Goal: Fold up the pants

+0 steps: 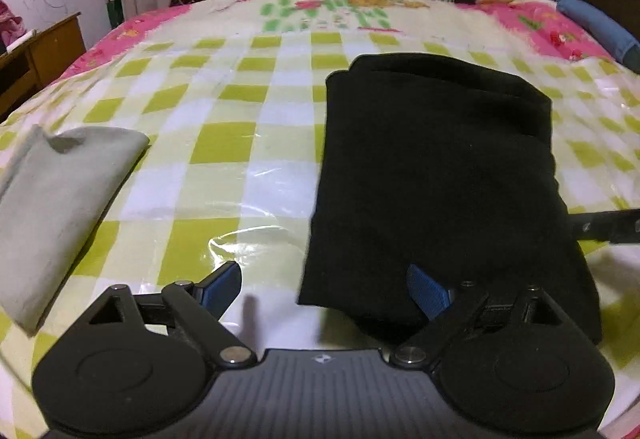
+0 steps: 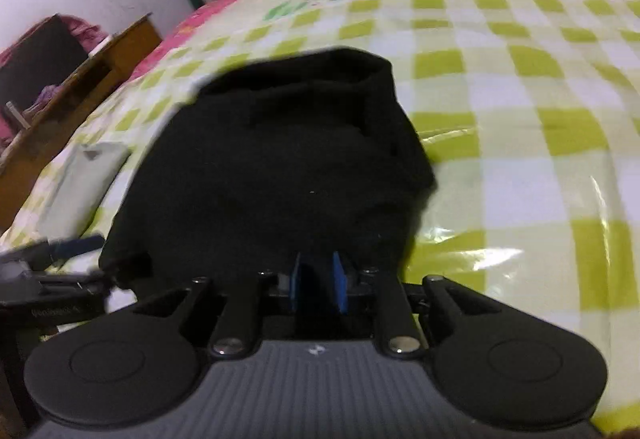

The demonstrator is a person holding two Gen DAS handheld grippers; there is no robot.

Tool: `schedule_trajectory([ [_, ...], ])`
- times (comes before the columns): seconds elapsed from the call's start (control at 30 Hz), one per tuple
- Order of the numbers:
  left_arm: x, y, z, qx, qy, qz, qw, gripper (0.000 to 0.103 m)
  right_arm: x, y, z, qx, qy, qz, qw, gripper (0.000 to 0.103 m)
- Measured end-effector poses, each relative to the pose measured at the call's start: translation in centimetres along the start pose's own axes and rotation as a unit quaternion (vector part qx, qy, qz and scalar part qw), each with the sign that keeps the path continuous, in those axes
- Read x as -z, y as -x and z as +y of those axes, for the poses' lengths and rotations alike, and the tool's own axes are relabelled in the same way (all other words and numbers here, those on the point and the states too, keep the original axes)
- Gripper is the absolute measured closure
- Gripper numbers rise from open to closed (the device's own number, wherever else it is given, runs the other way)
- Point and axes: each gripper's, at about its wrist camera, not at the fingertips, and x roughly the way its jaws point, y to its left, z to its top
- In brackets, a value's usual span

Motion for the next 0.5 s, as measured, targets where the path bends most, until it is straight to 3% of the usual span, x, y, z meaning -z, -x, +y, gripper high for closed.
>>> schedule_trajectory([
  [0.1, -0.2, 1.7, -0.6, -0.016, -0.013, -0.026, 0.9995, 0.0, 0.5, 1.8, -0.3, -0.03, -0.025, -0.018, 0.999, 0.078],
  [0.23, -0.1, 3.5, -0.6, 0.005, 0.004, -0.042, 0.9991, 0.0, 1.5, 2.6, -0.7, -0.02, -0.025, -0.023, 0.999, 0.076],
  [0.33, 0.4, 3.9, -1.3, 0.027, 0.007, -0.042, 0.9987, 0.0, 2.9, 4.1, -0.6, -0.029, -0.034, -0.017, 0.999, 0.076],
  [0.5, 1.9, 3.8, -3.6, 0.034, -0.021, -0.015, 0.9991, 0.0, 4.7, 4.6, 0.4, -0.031, -0.024, -0.015, 0.999, 0.075],
])
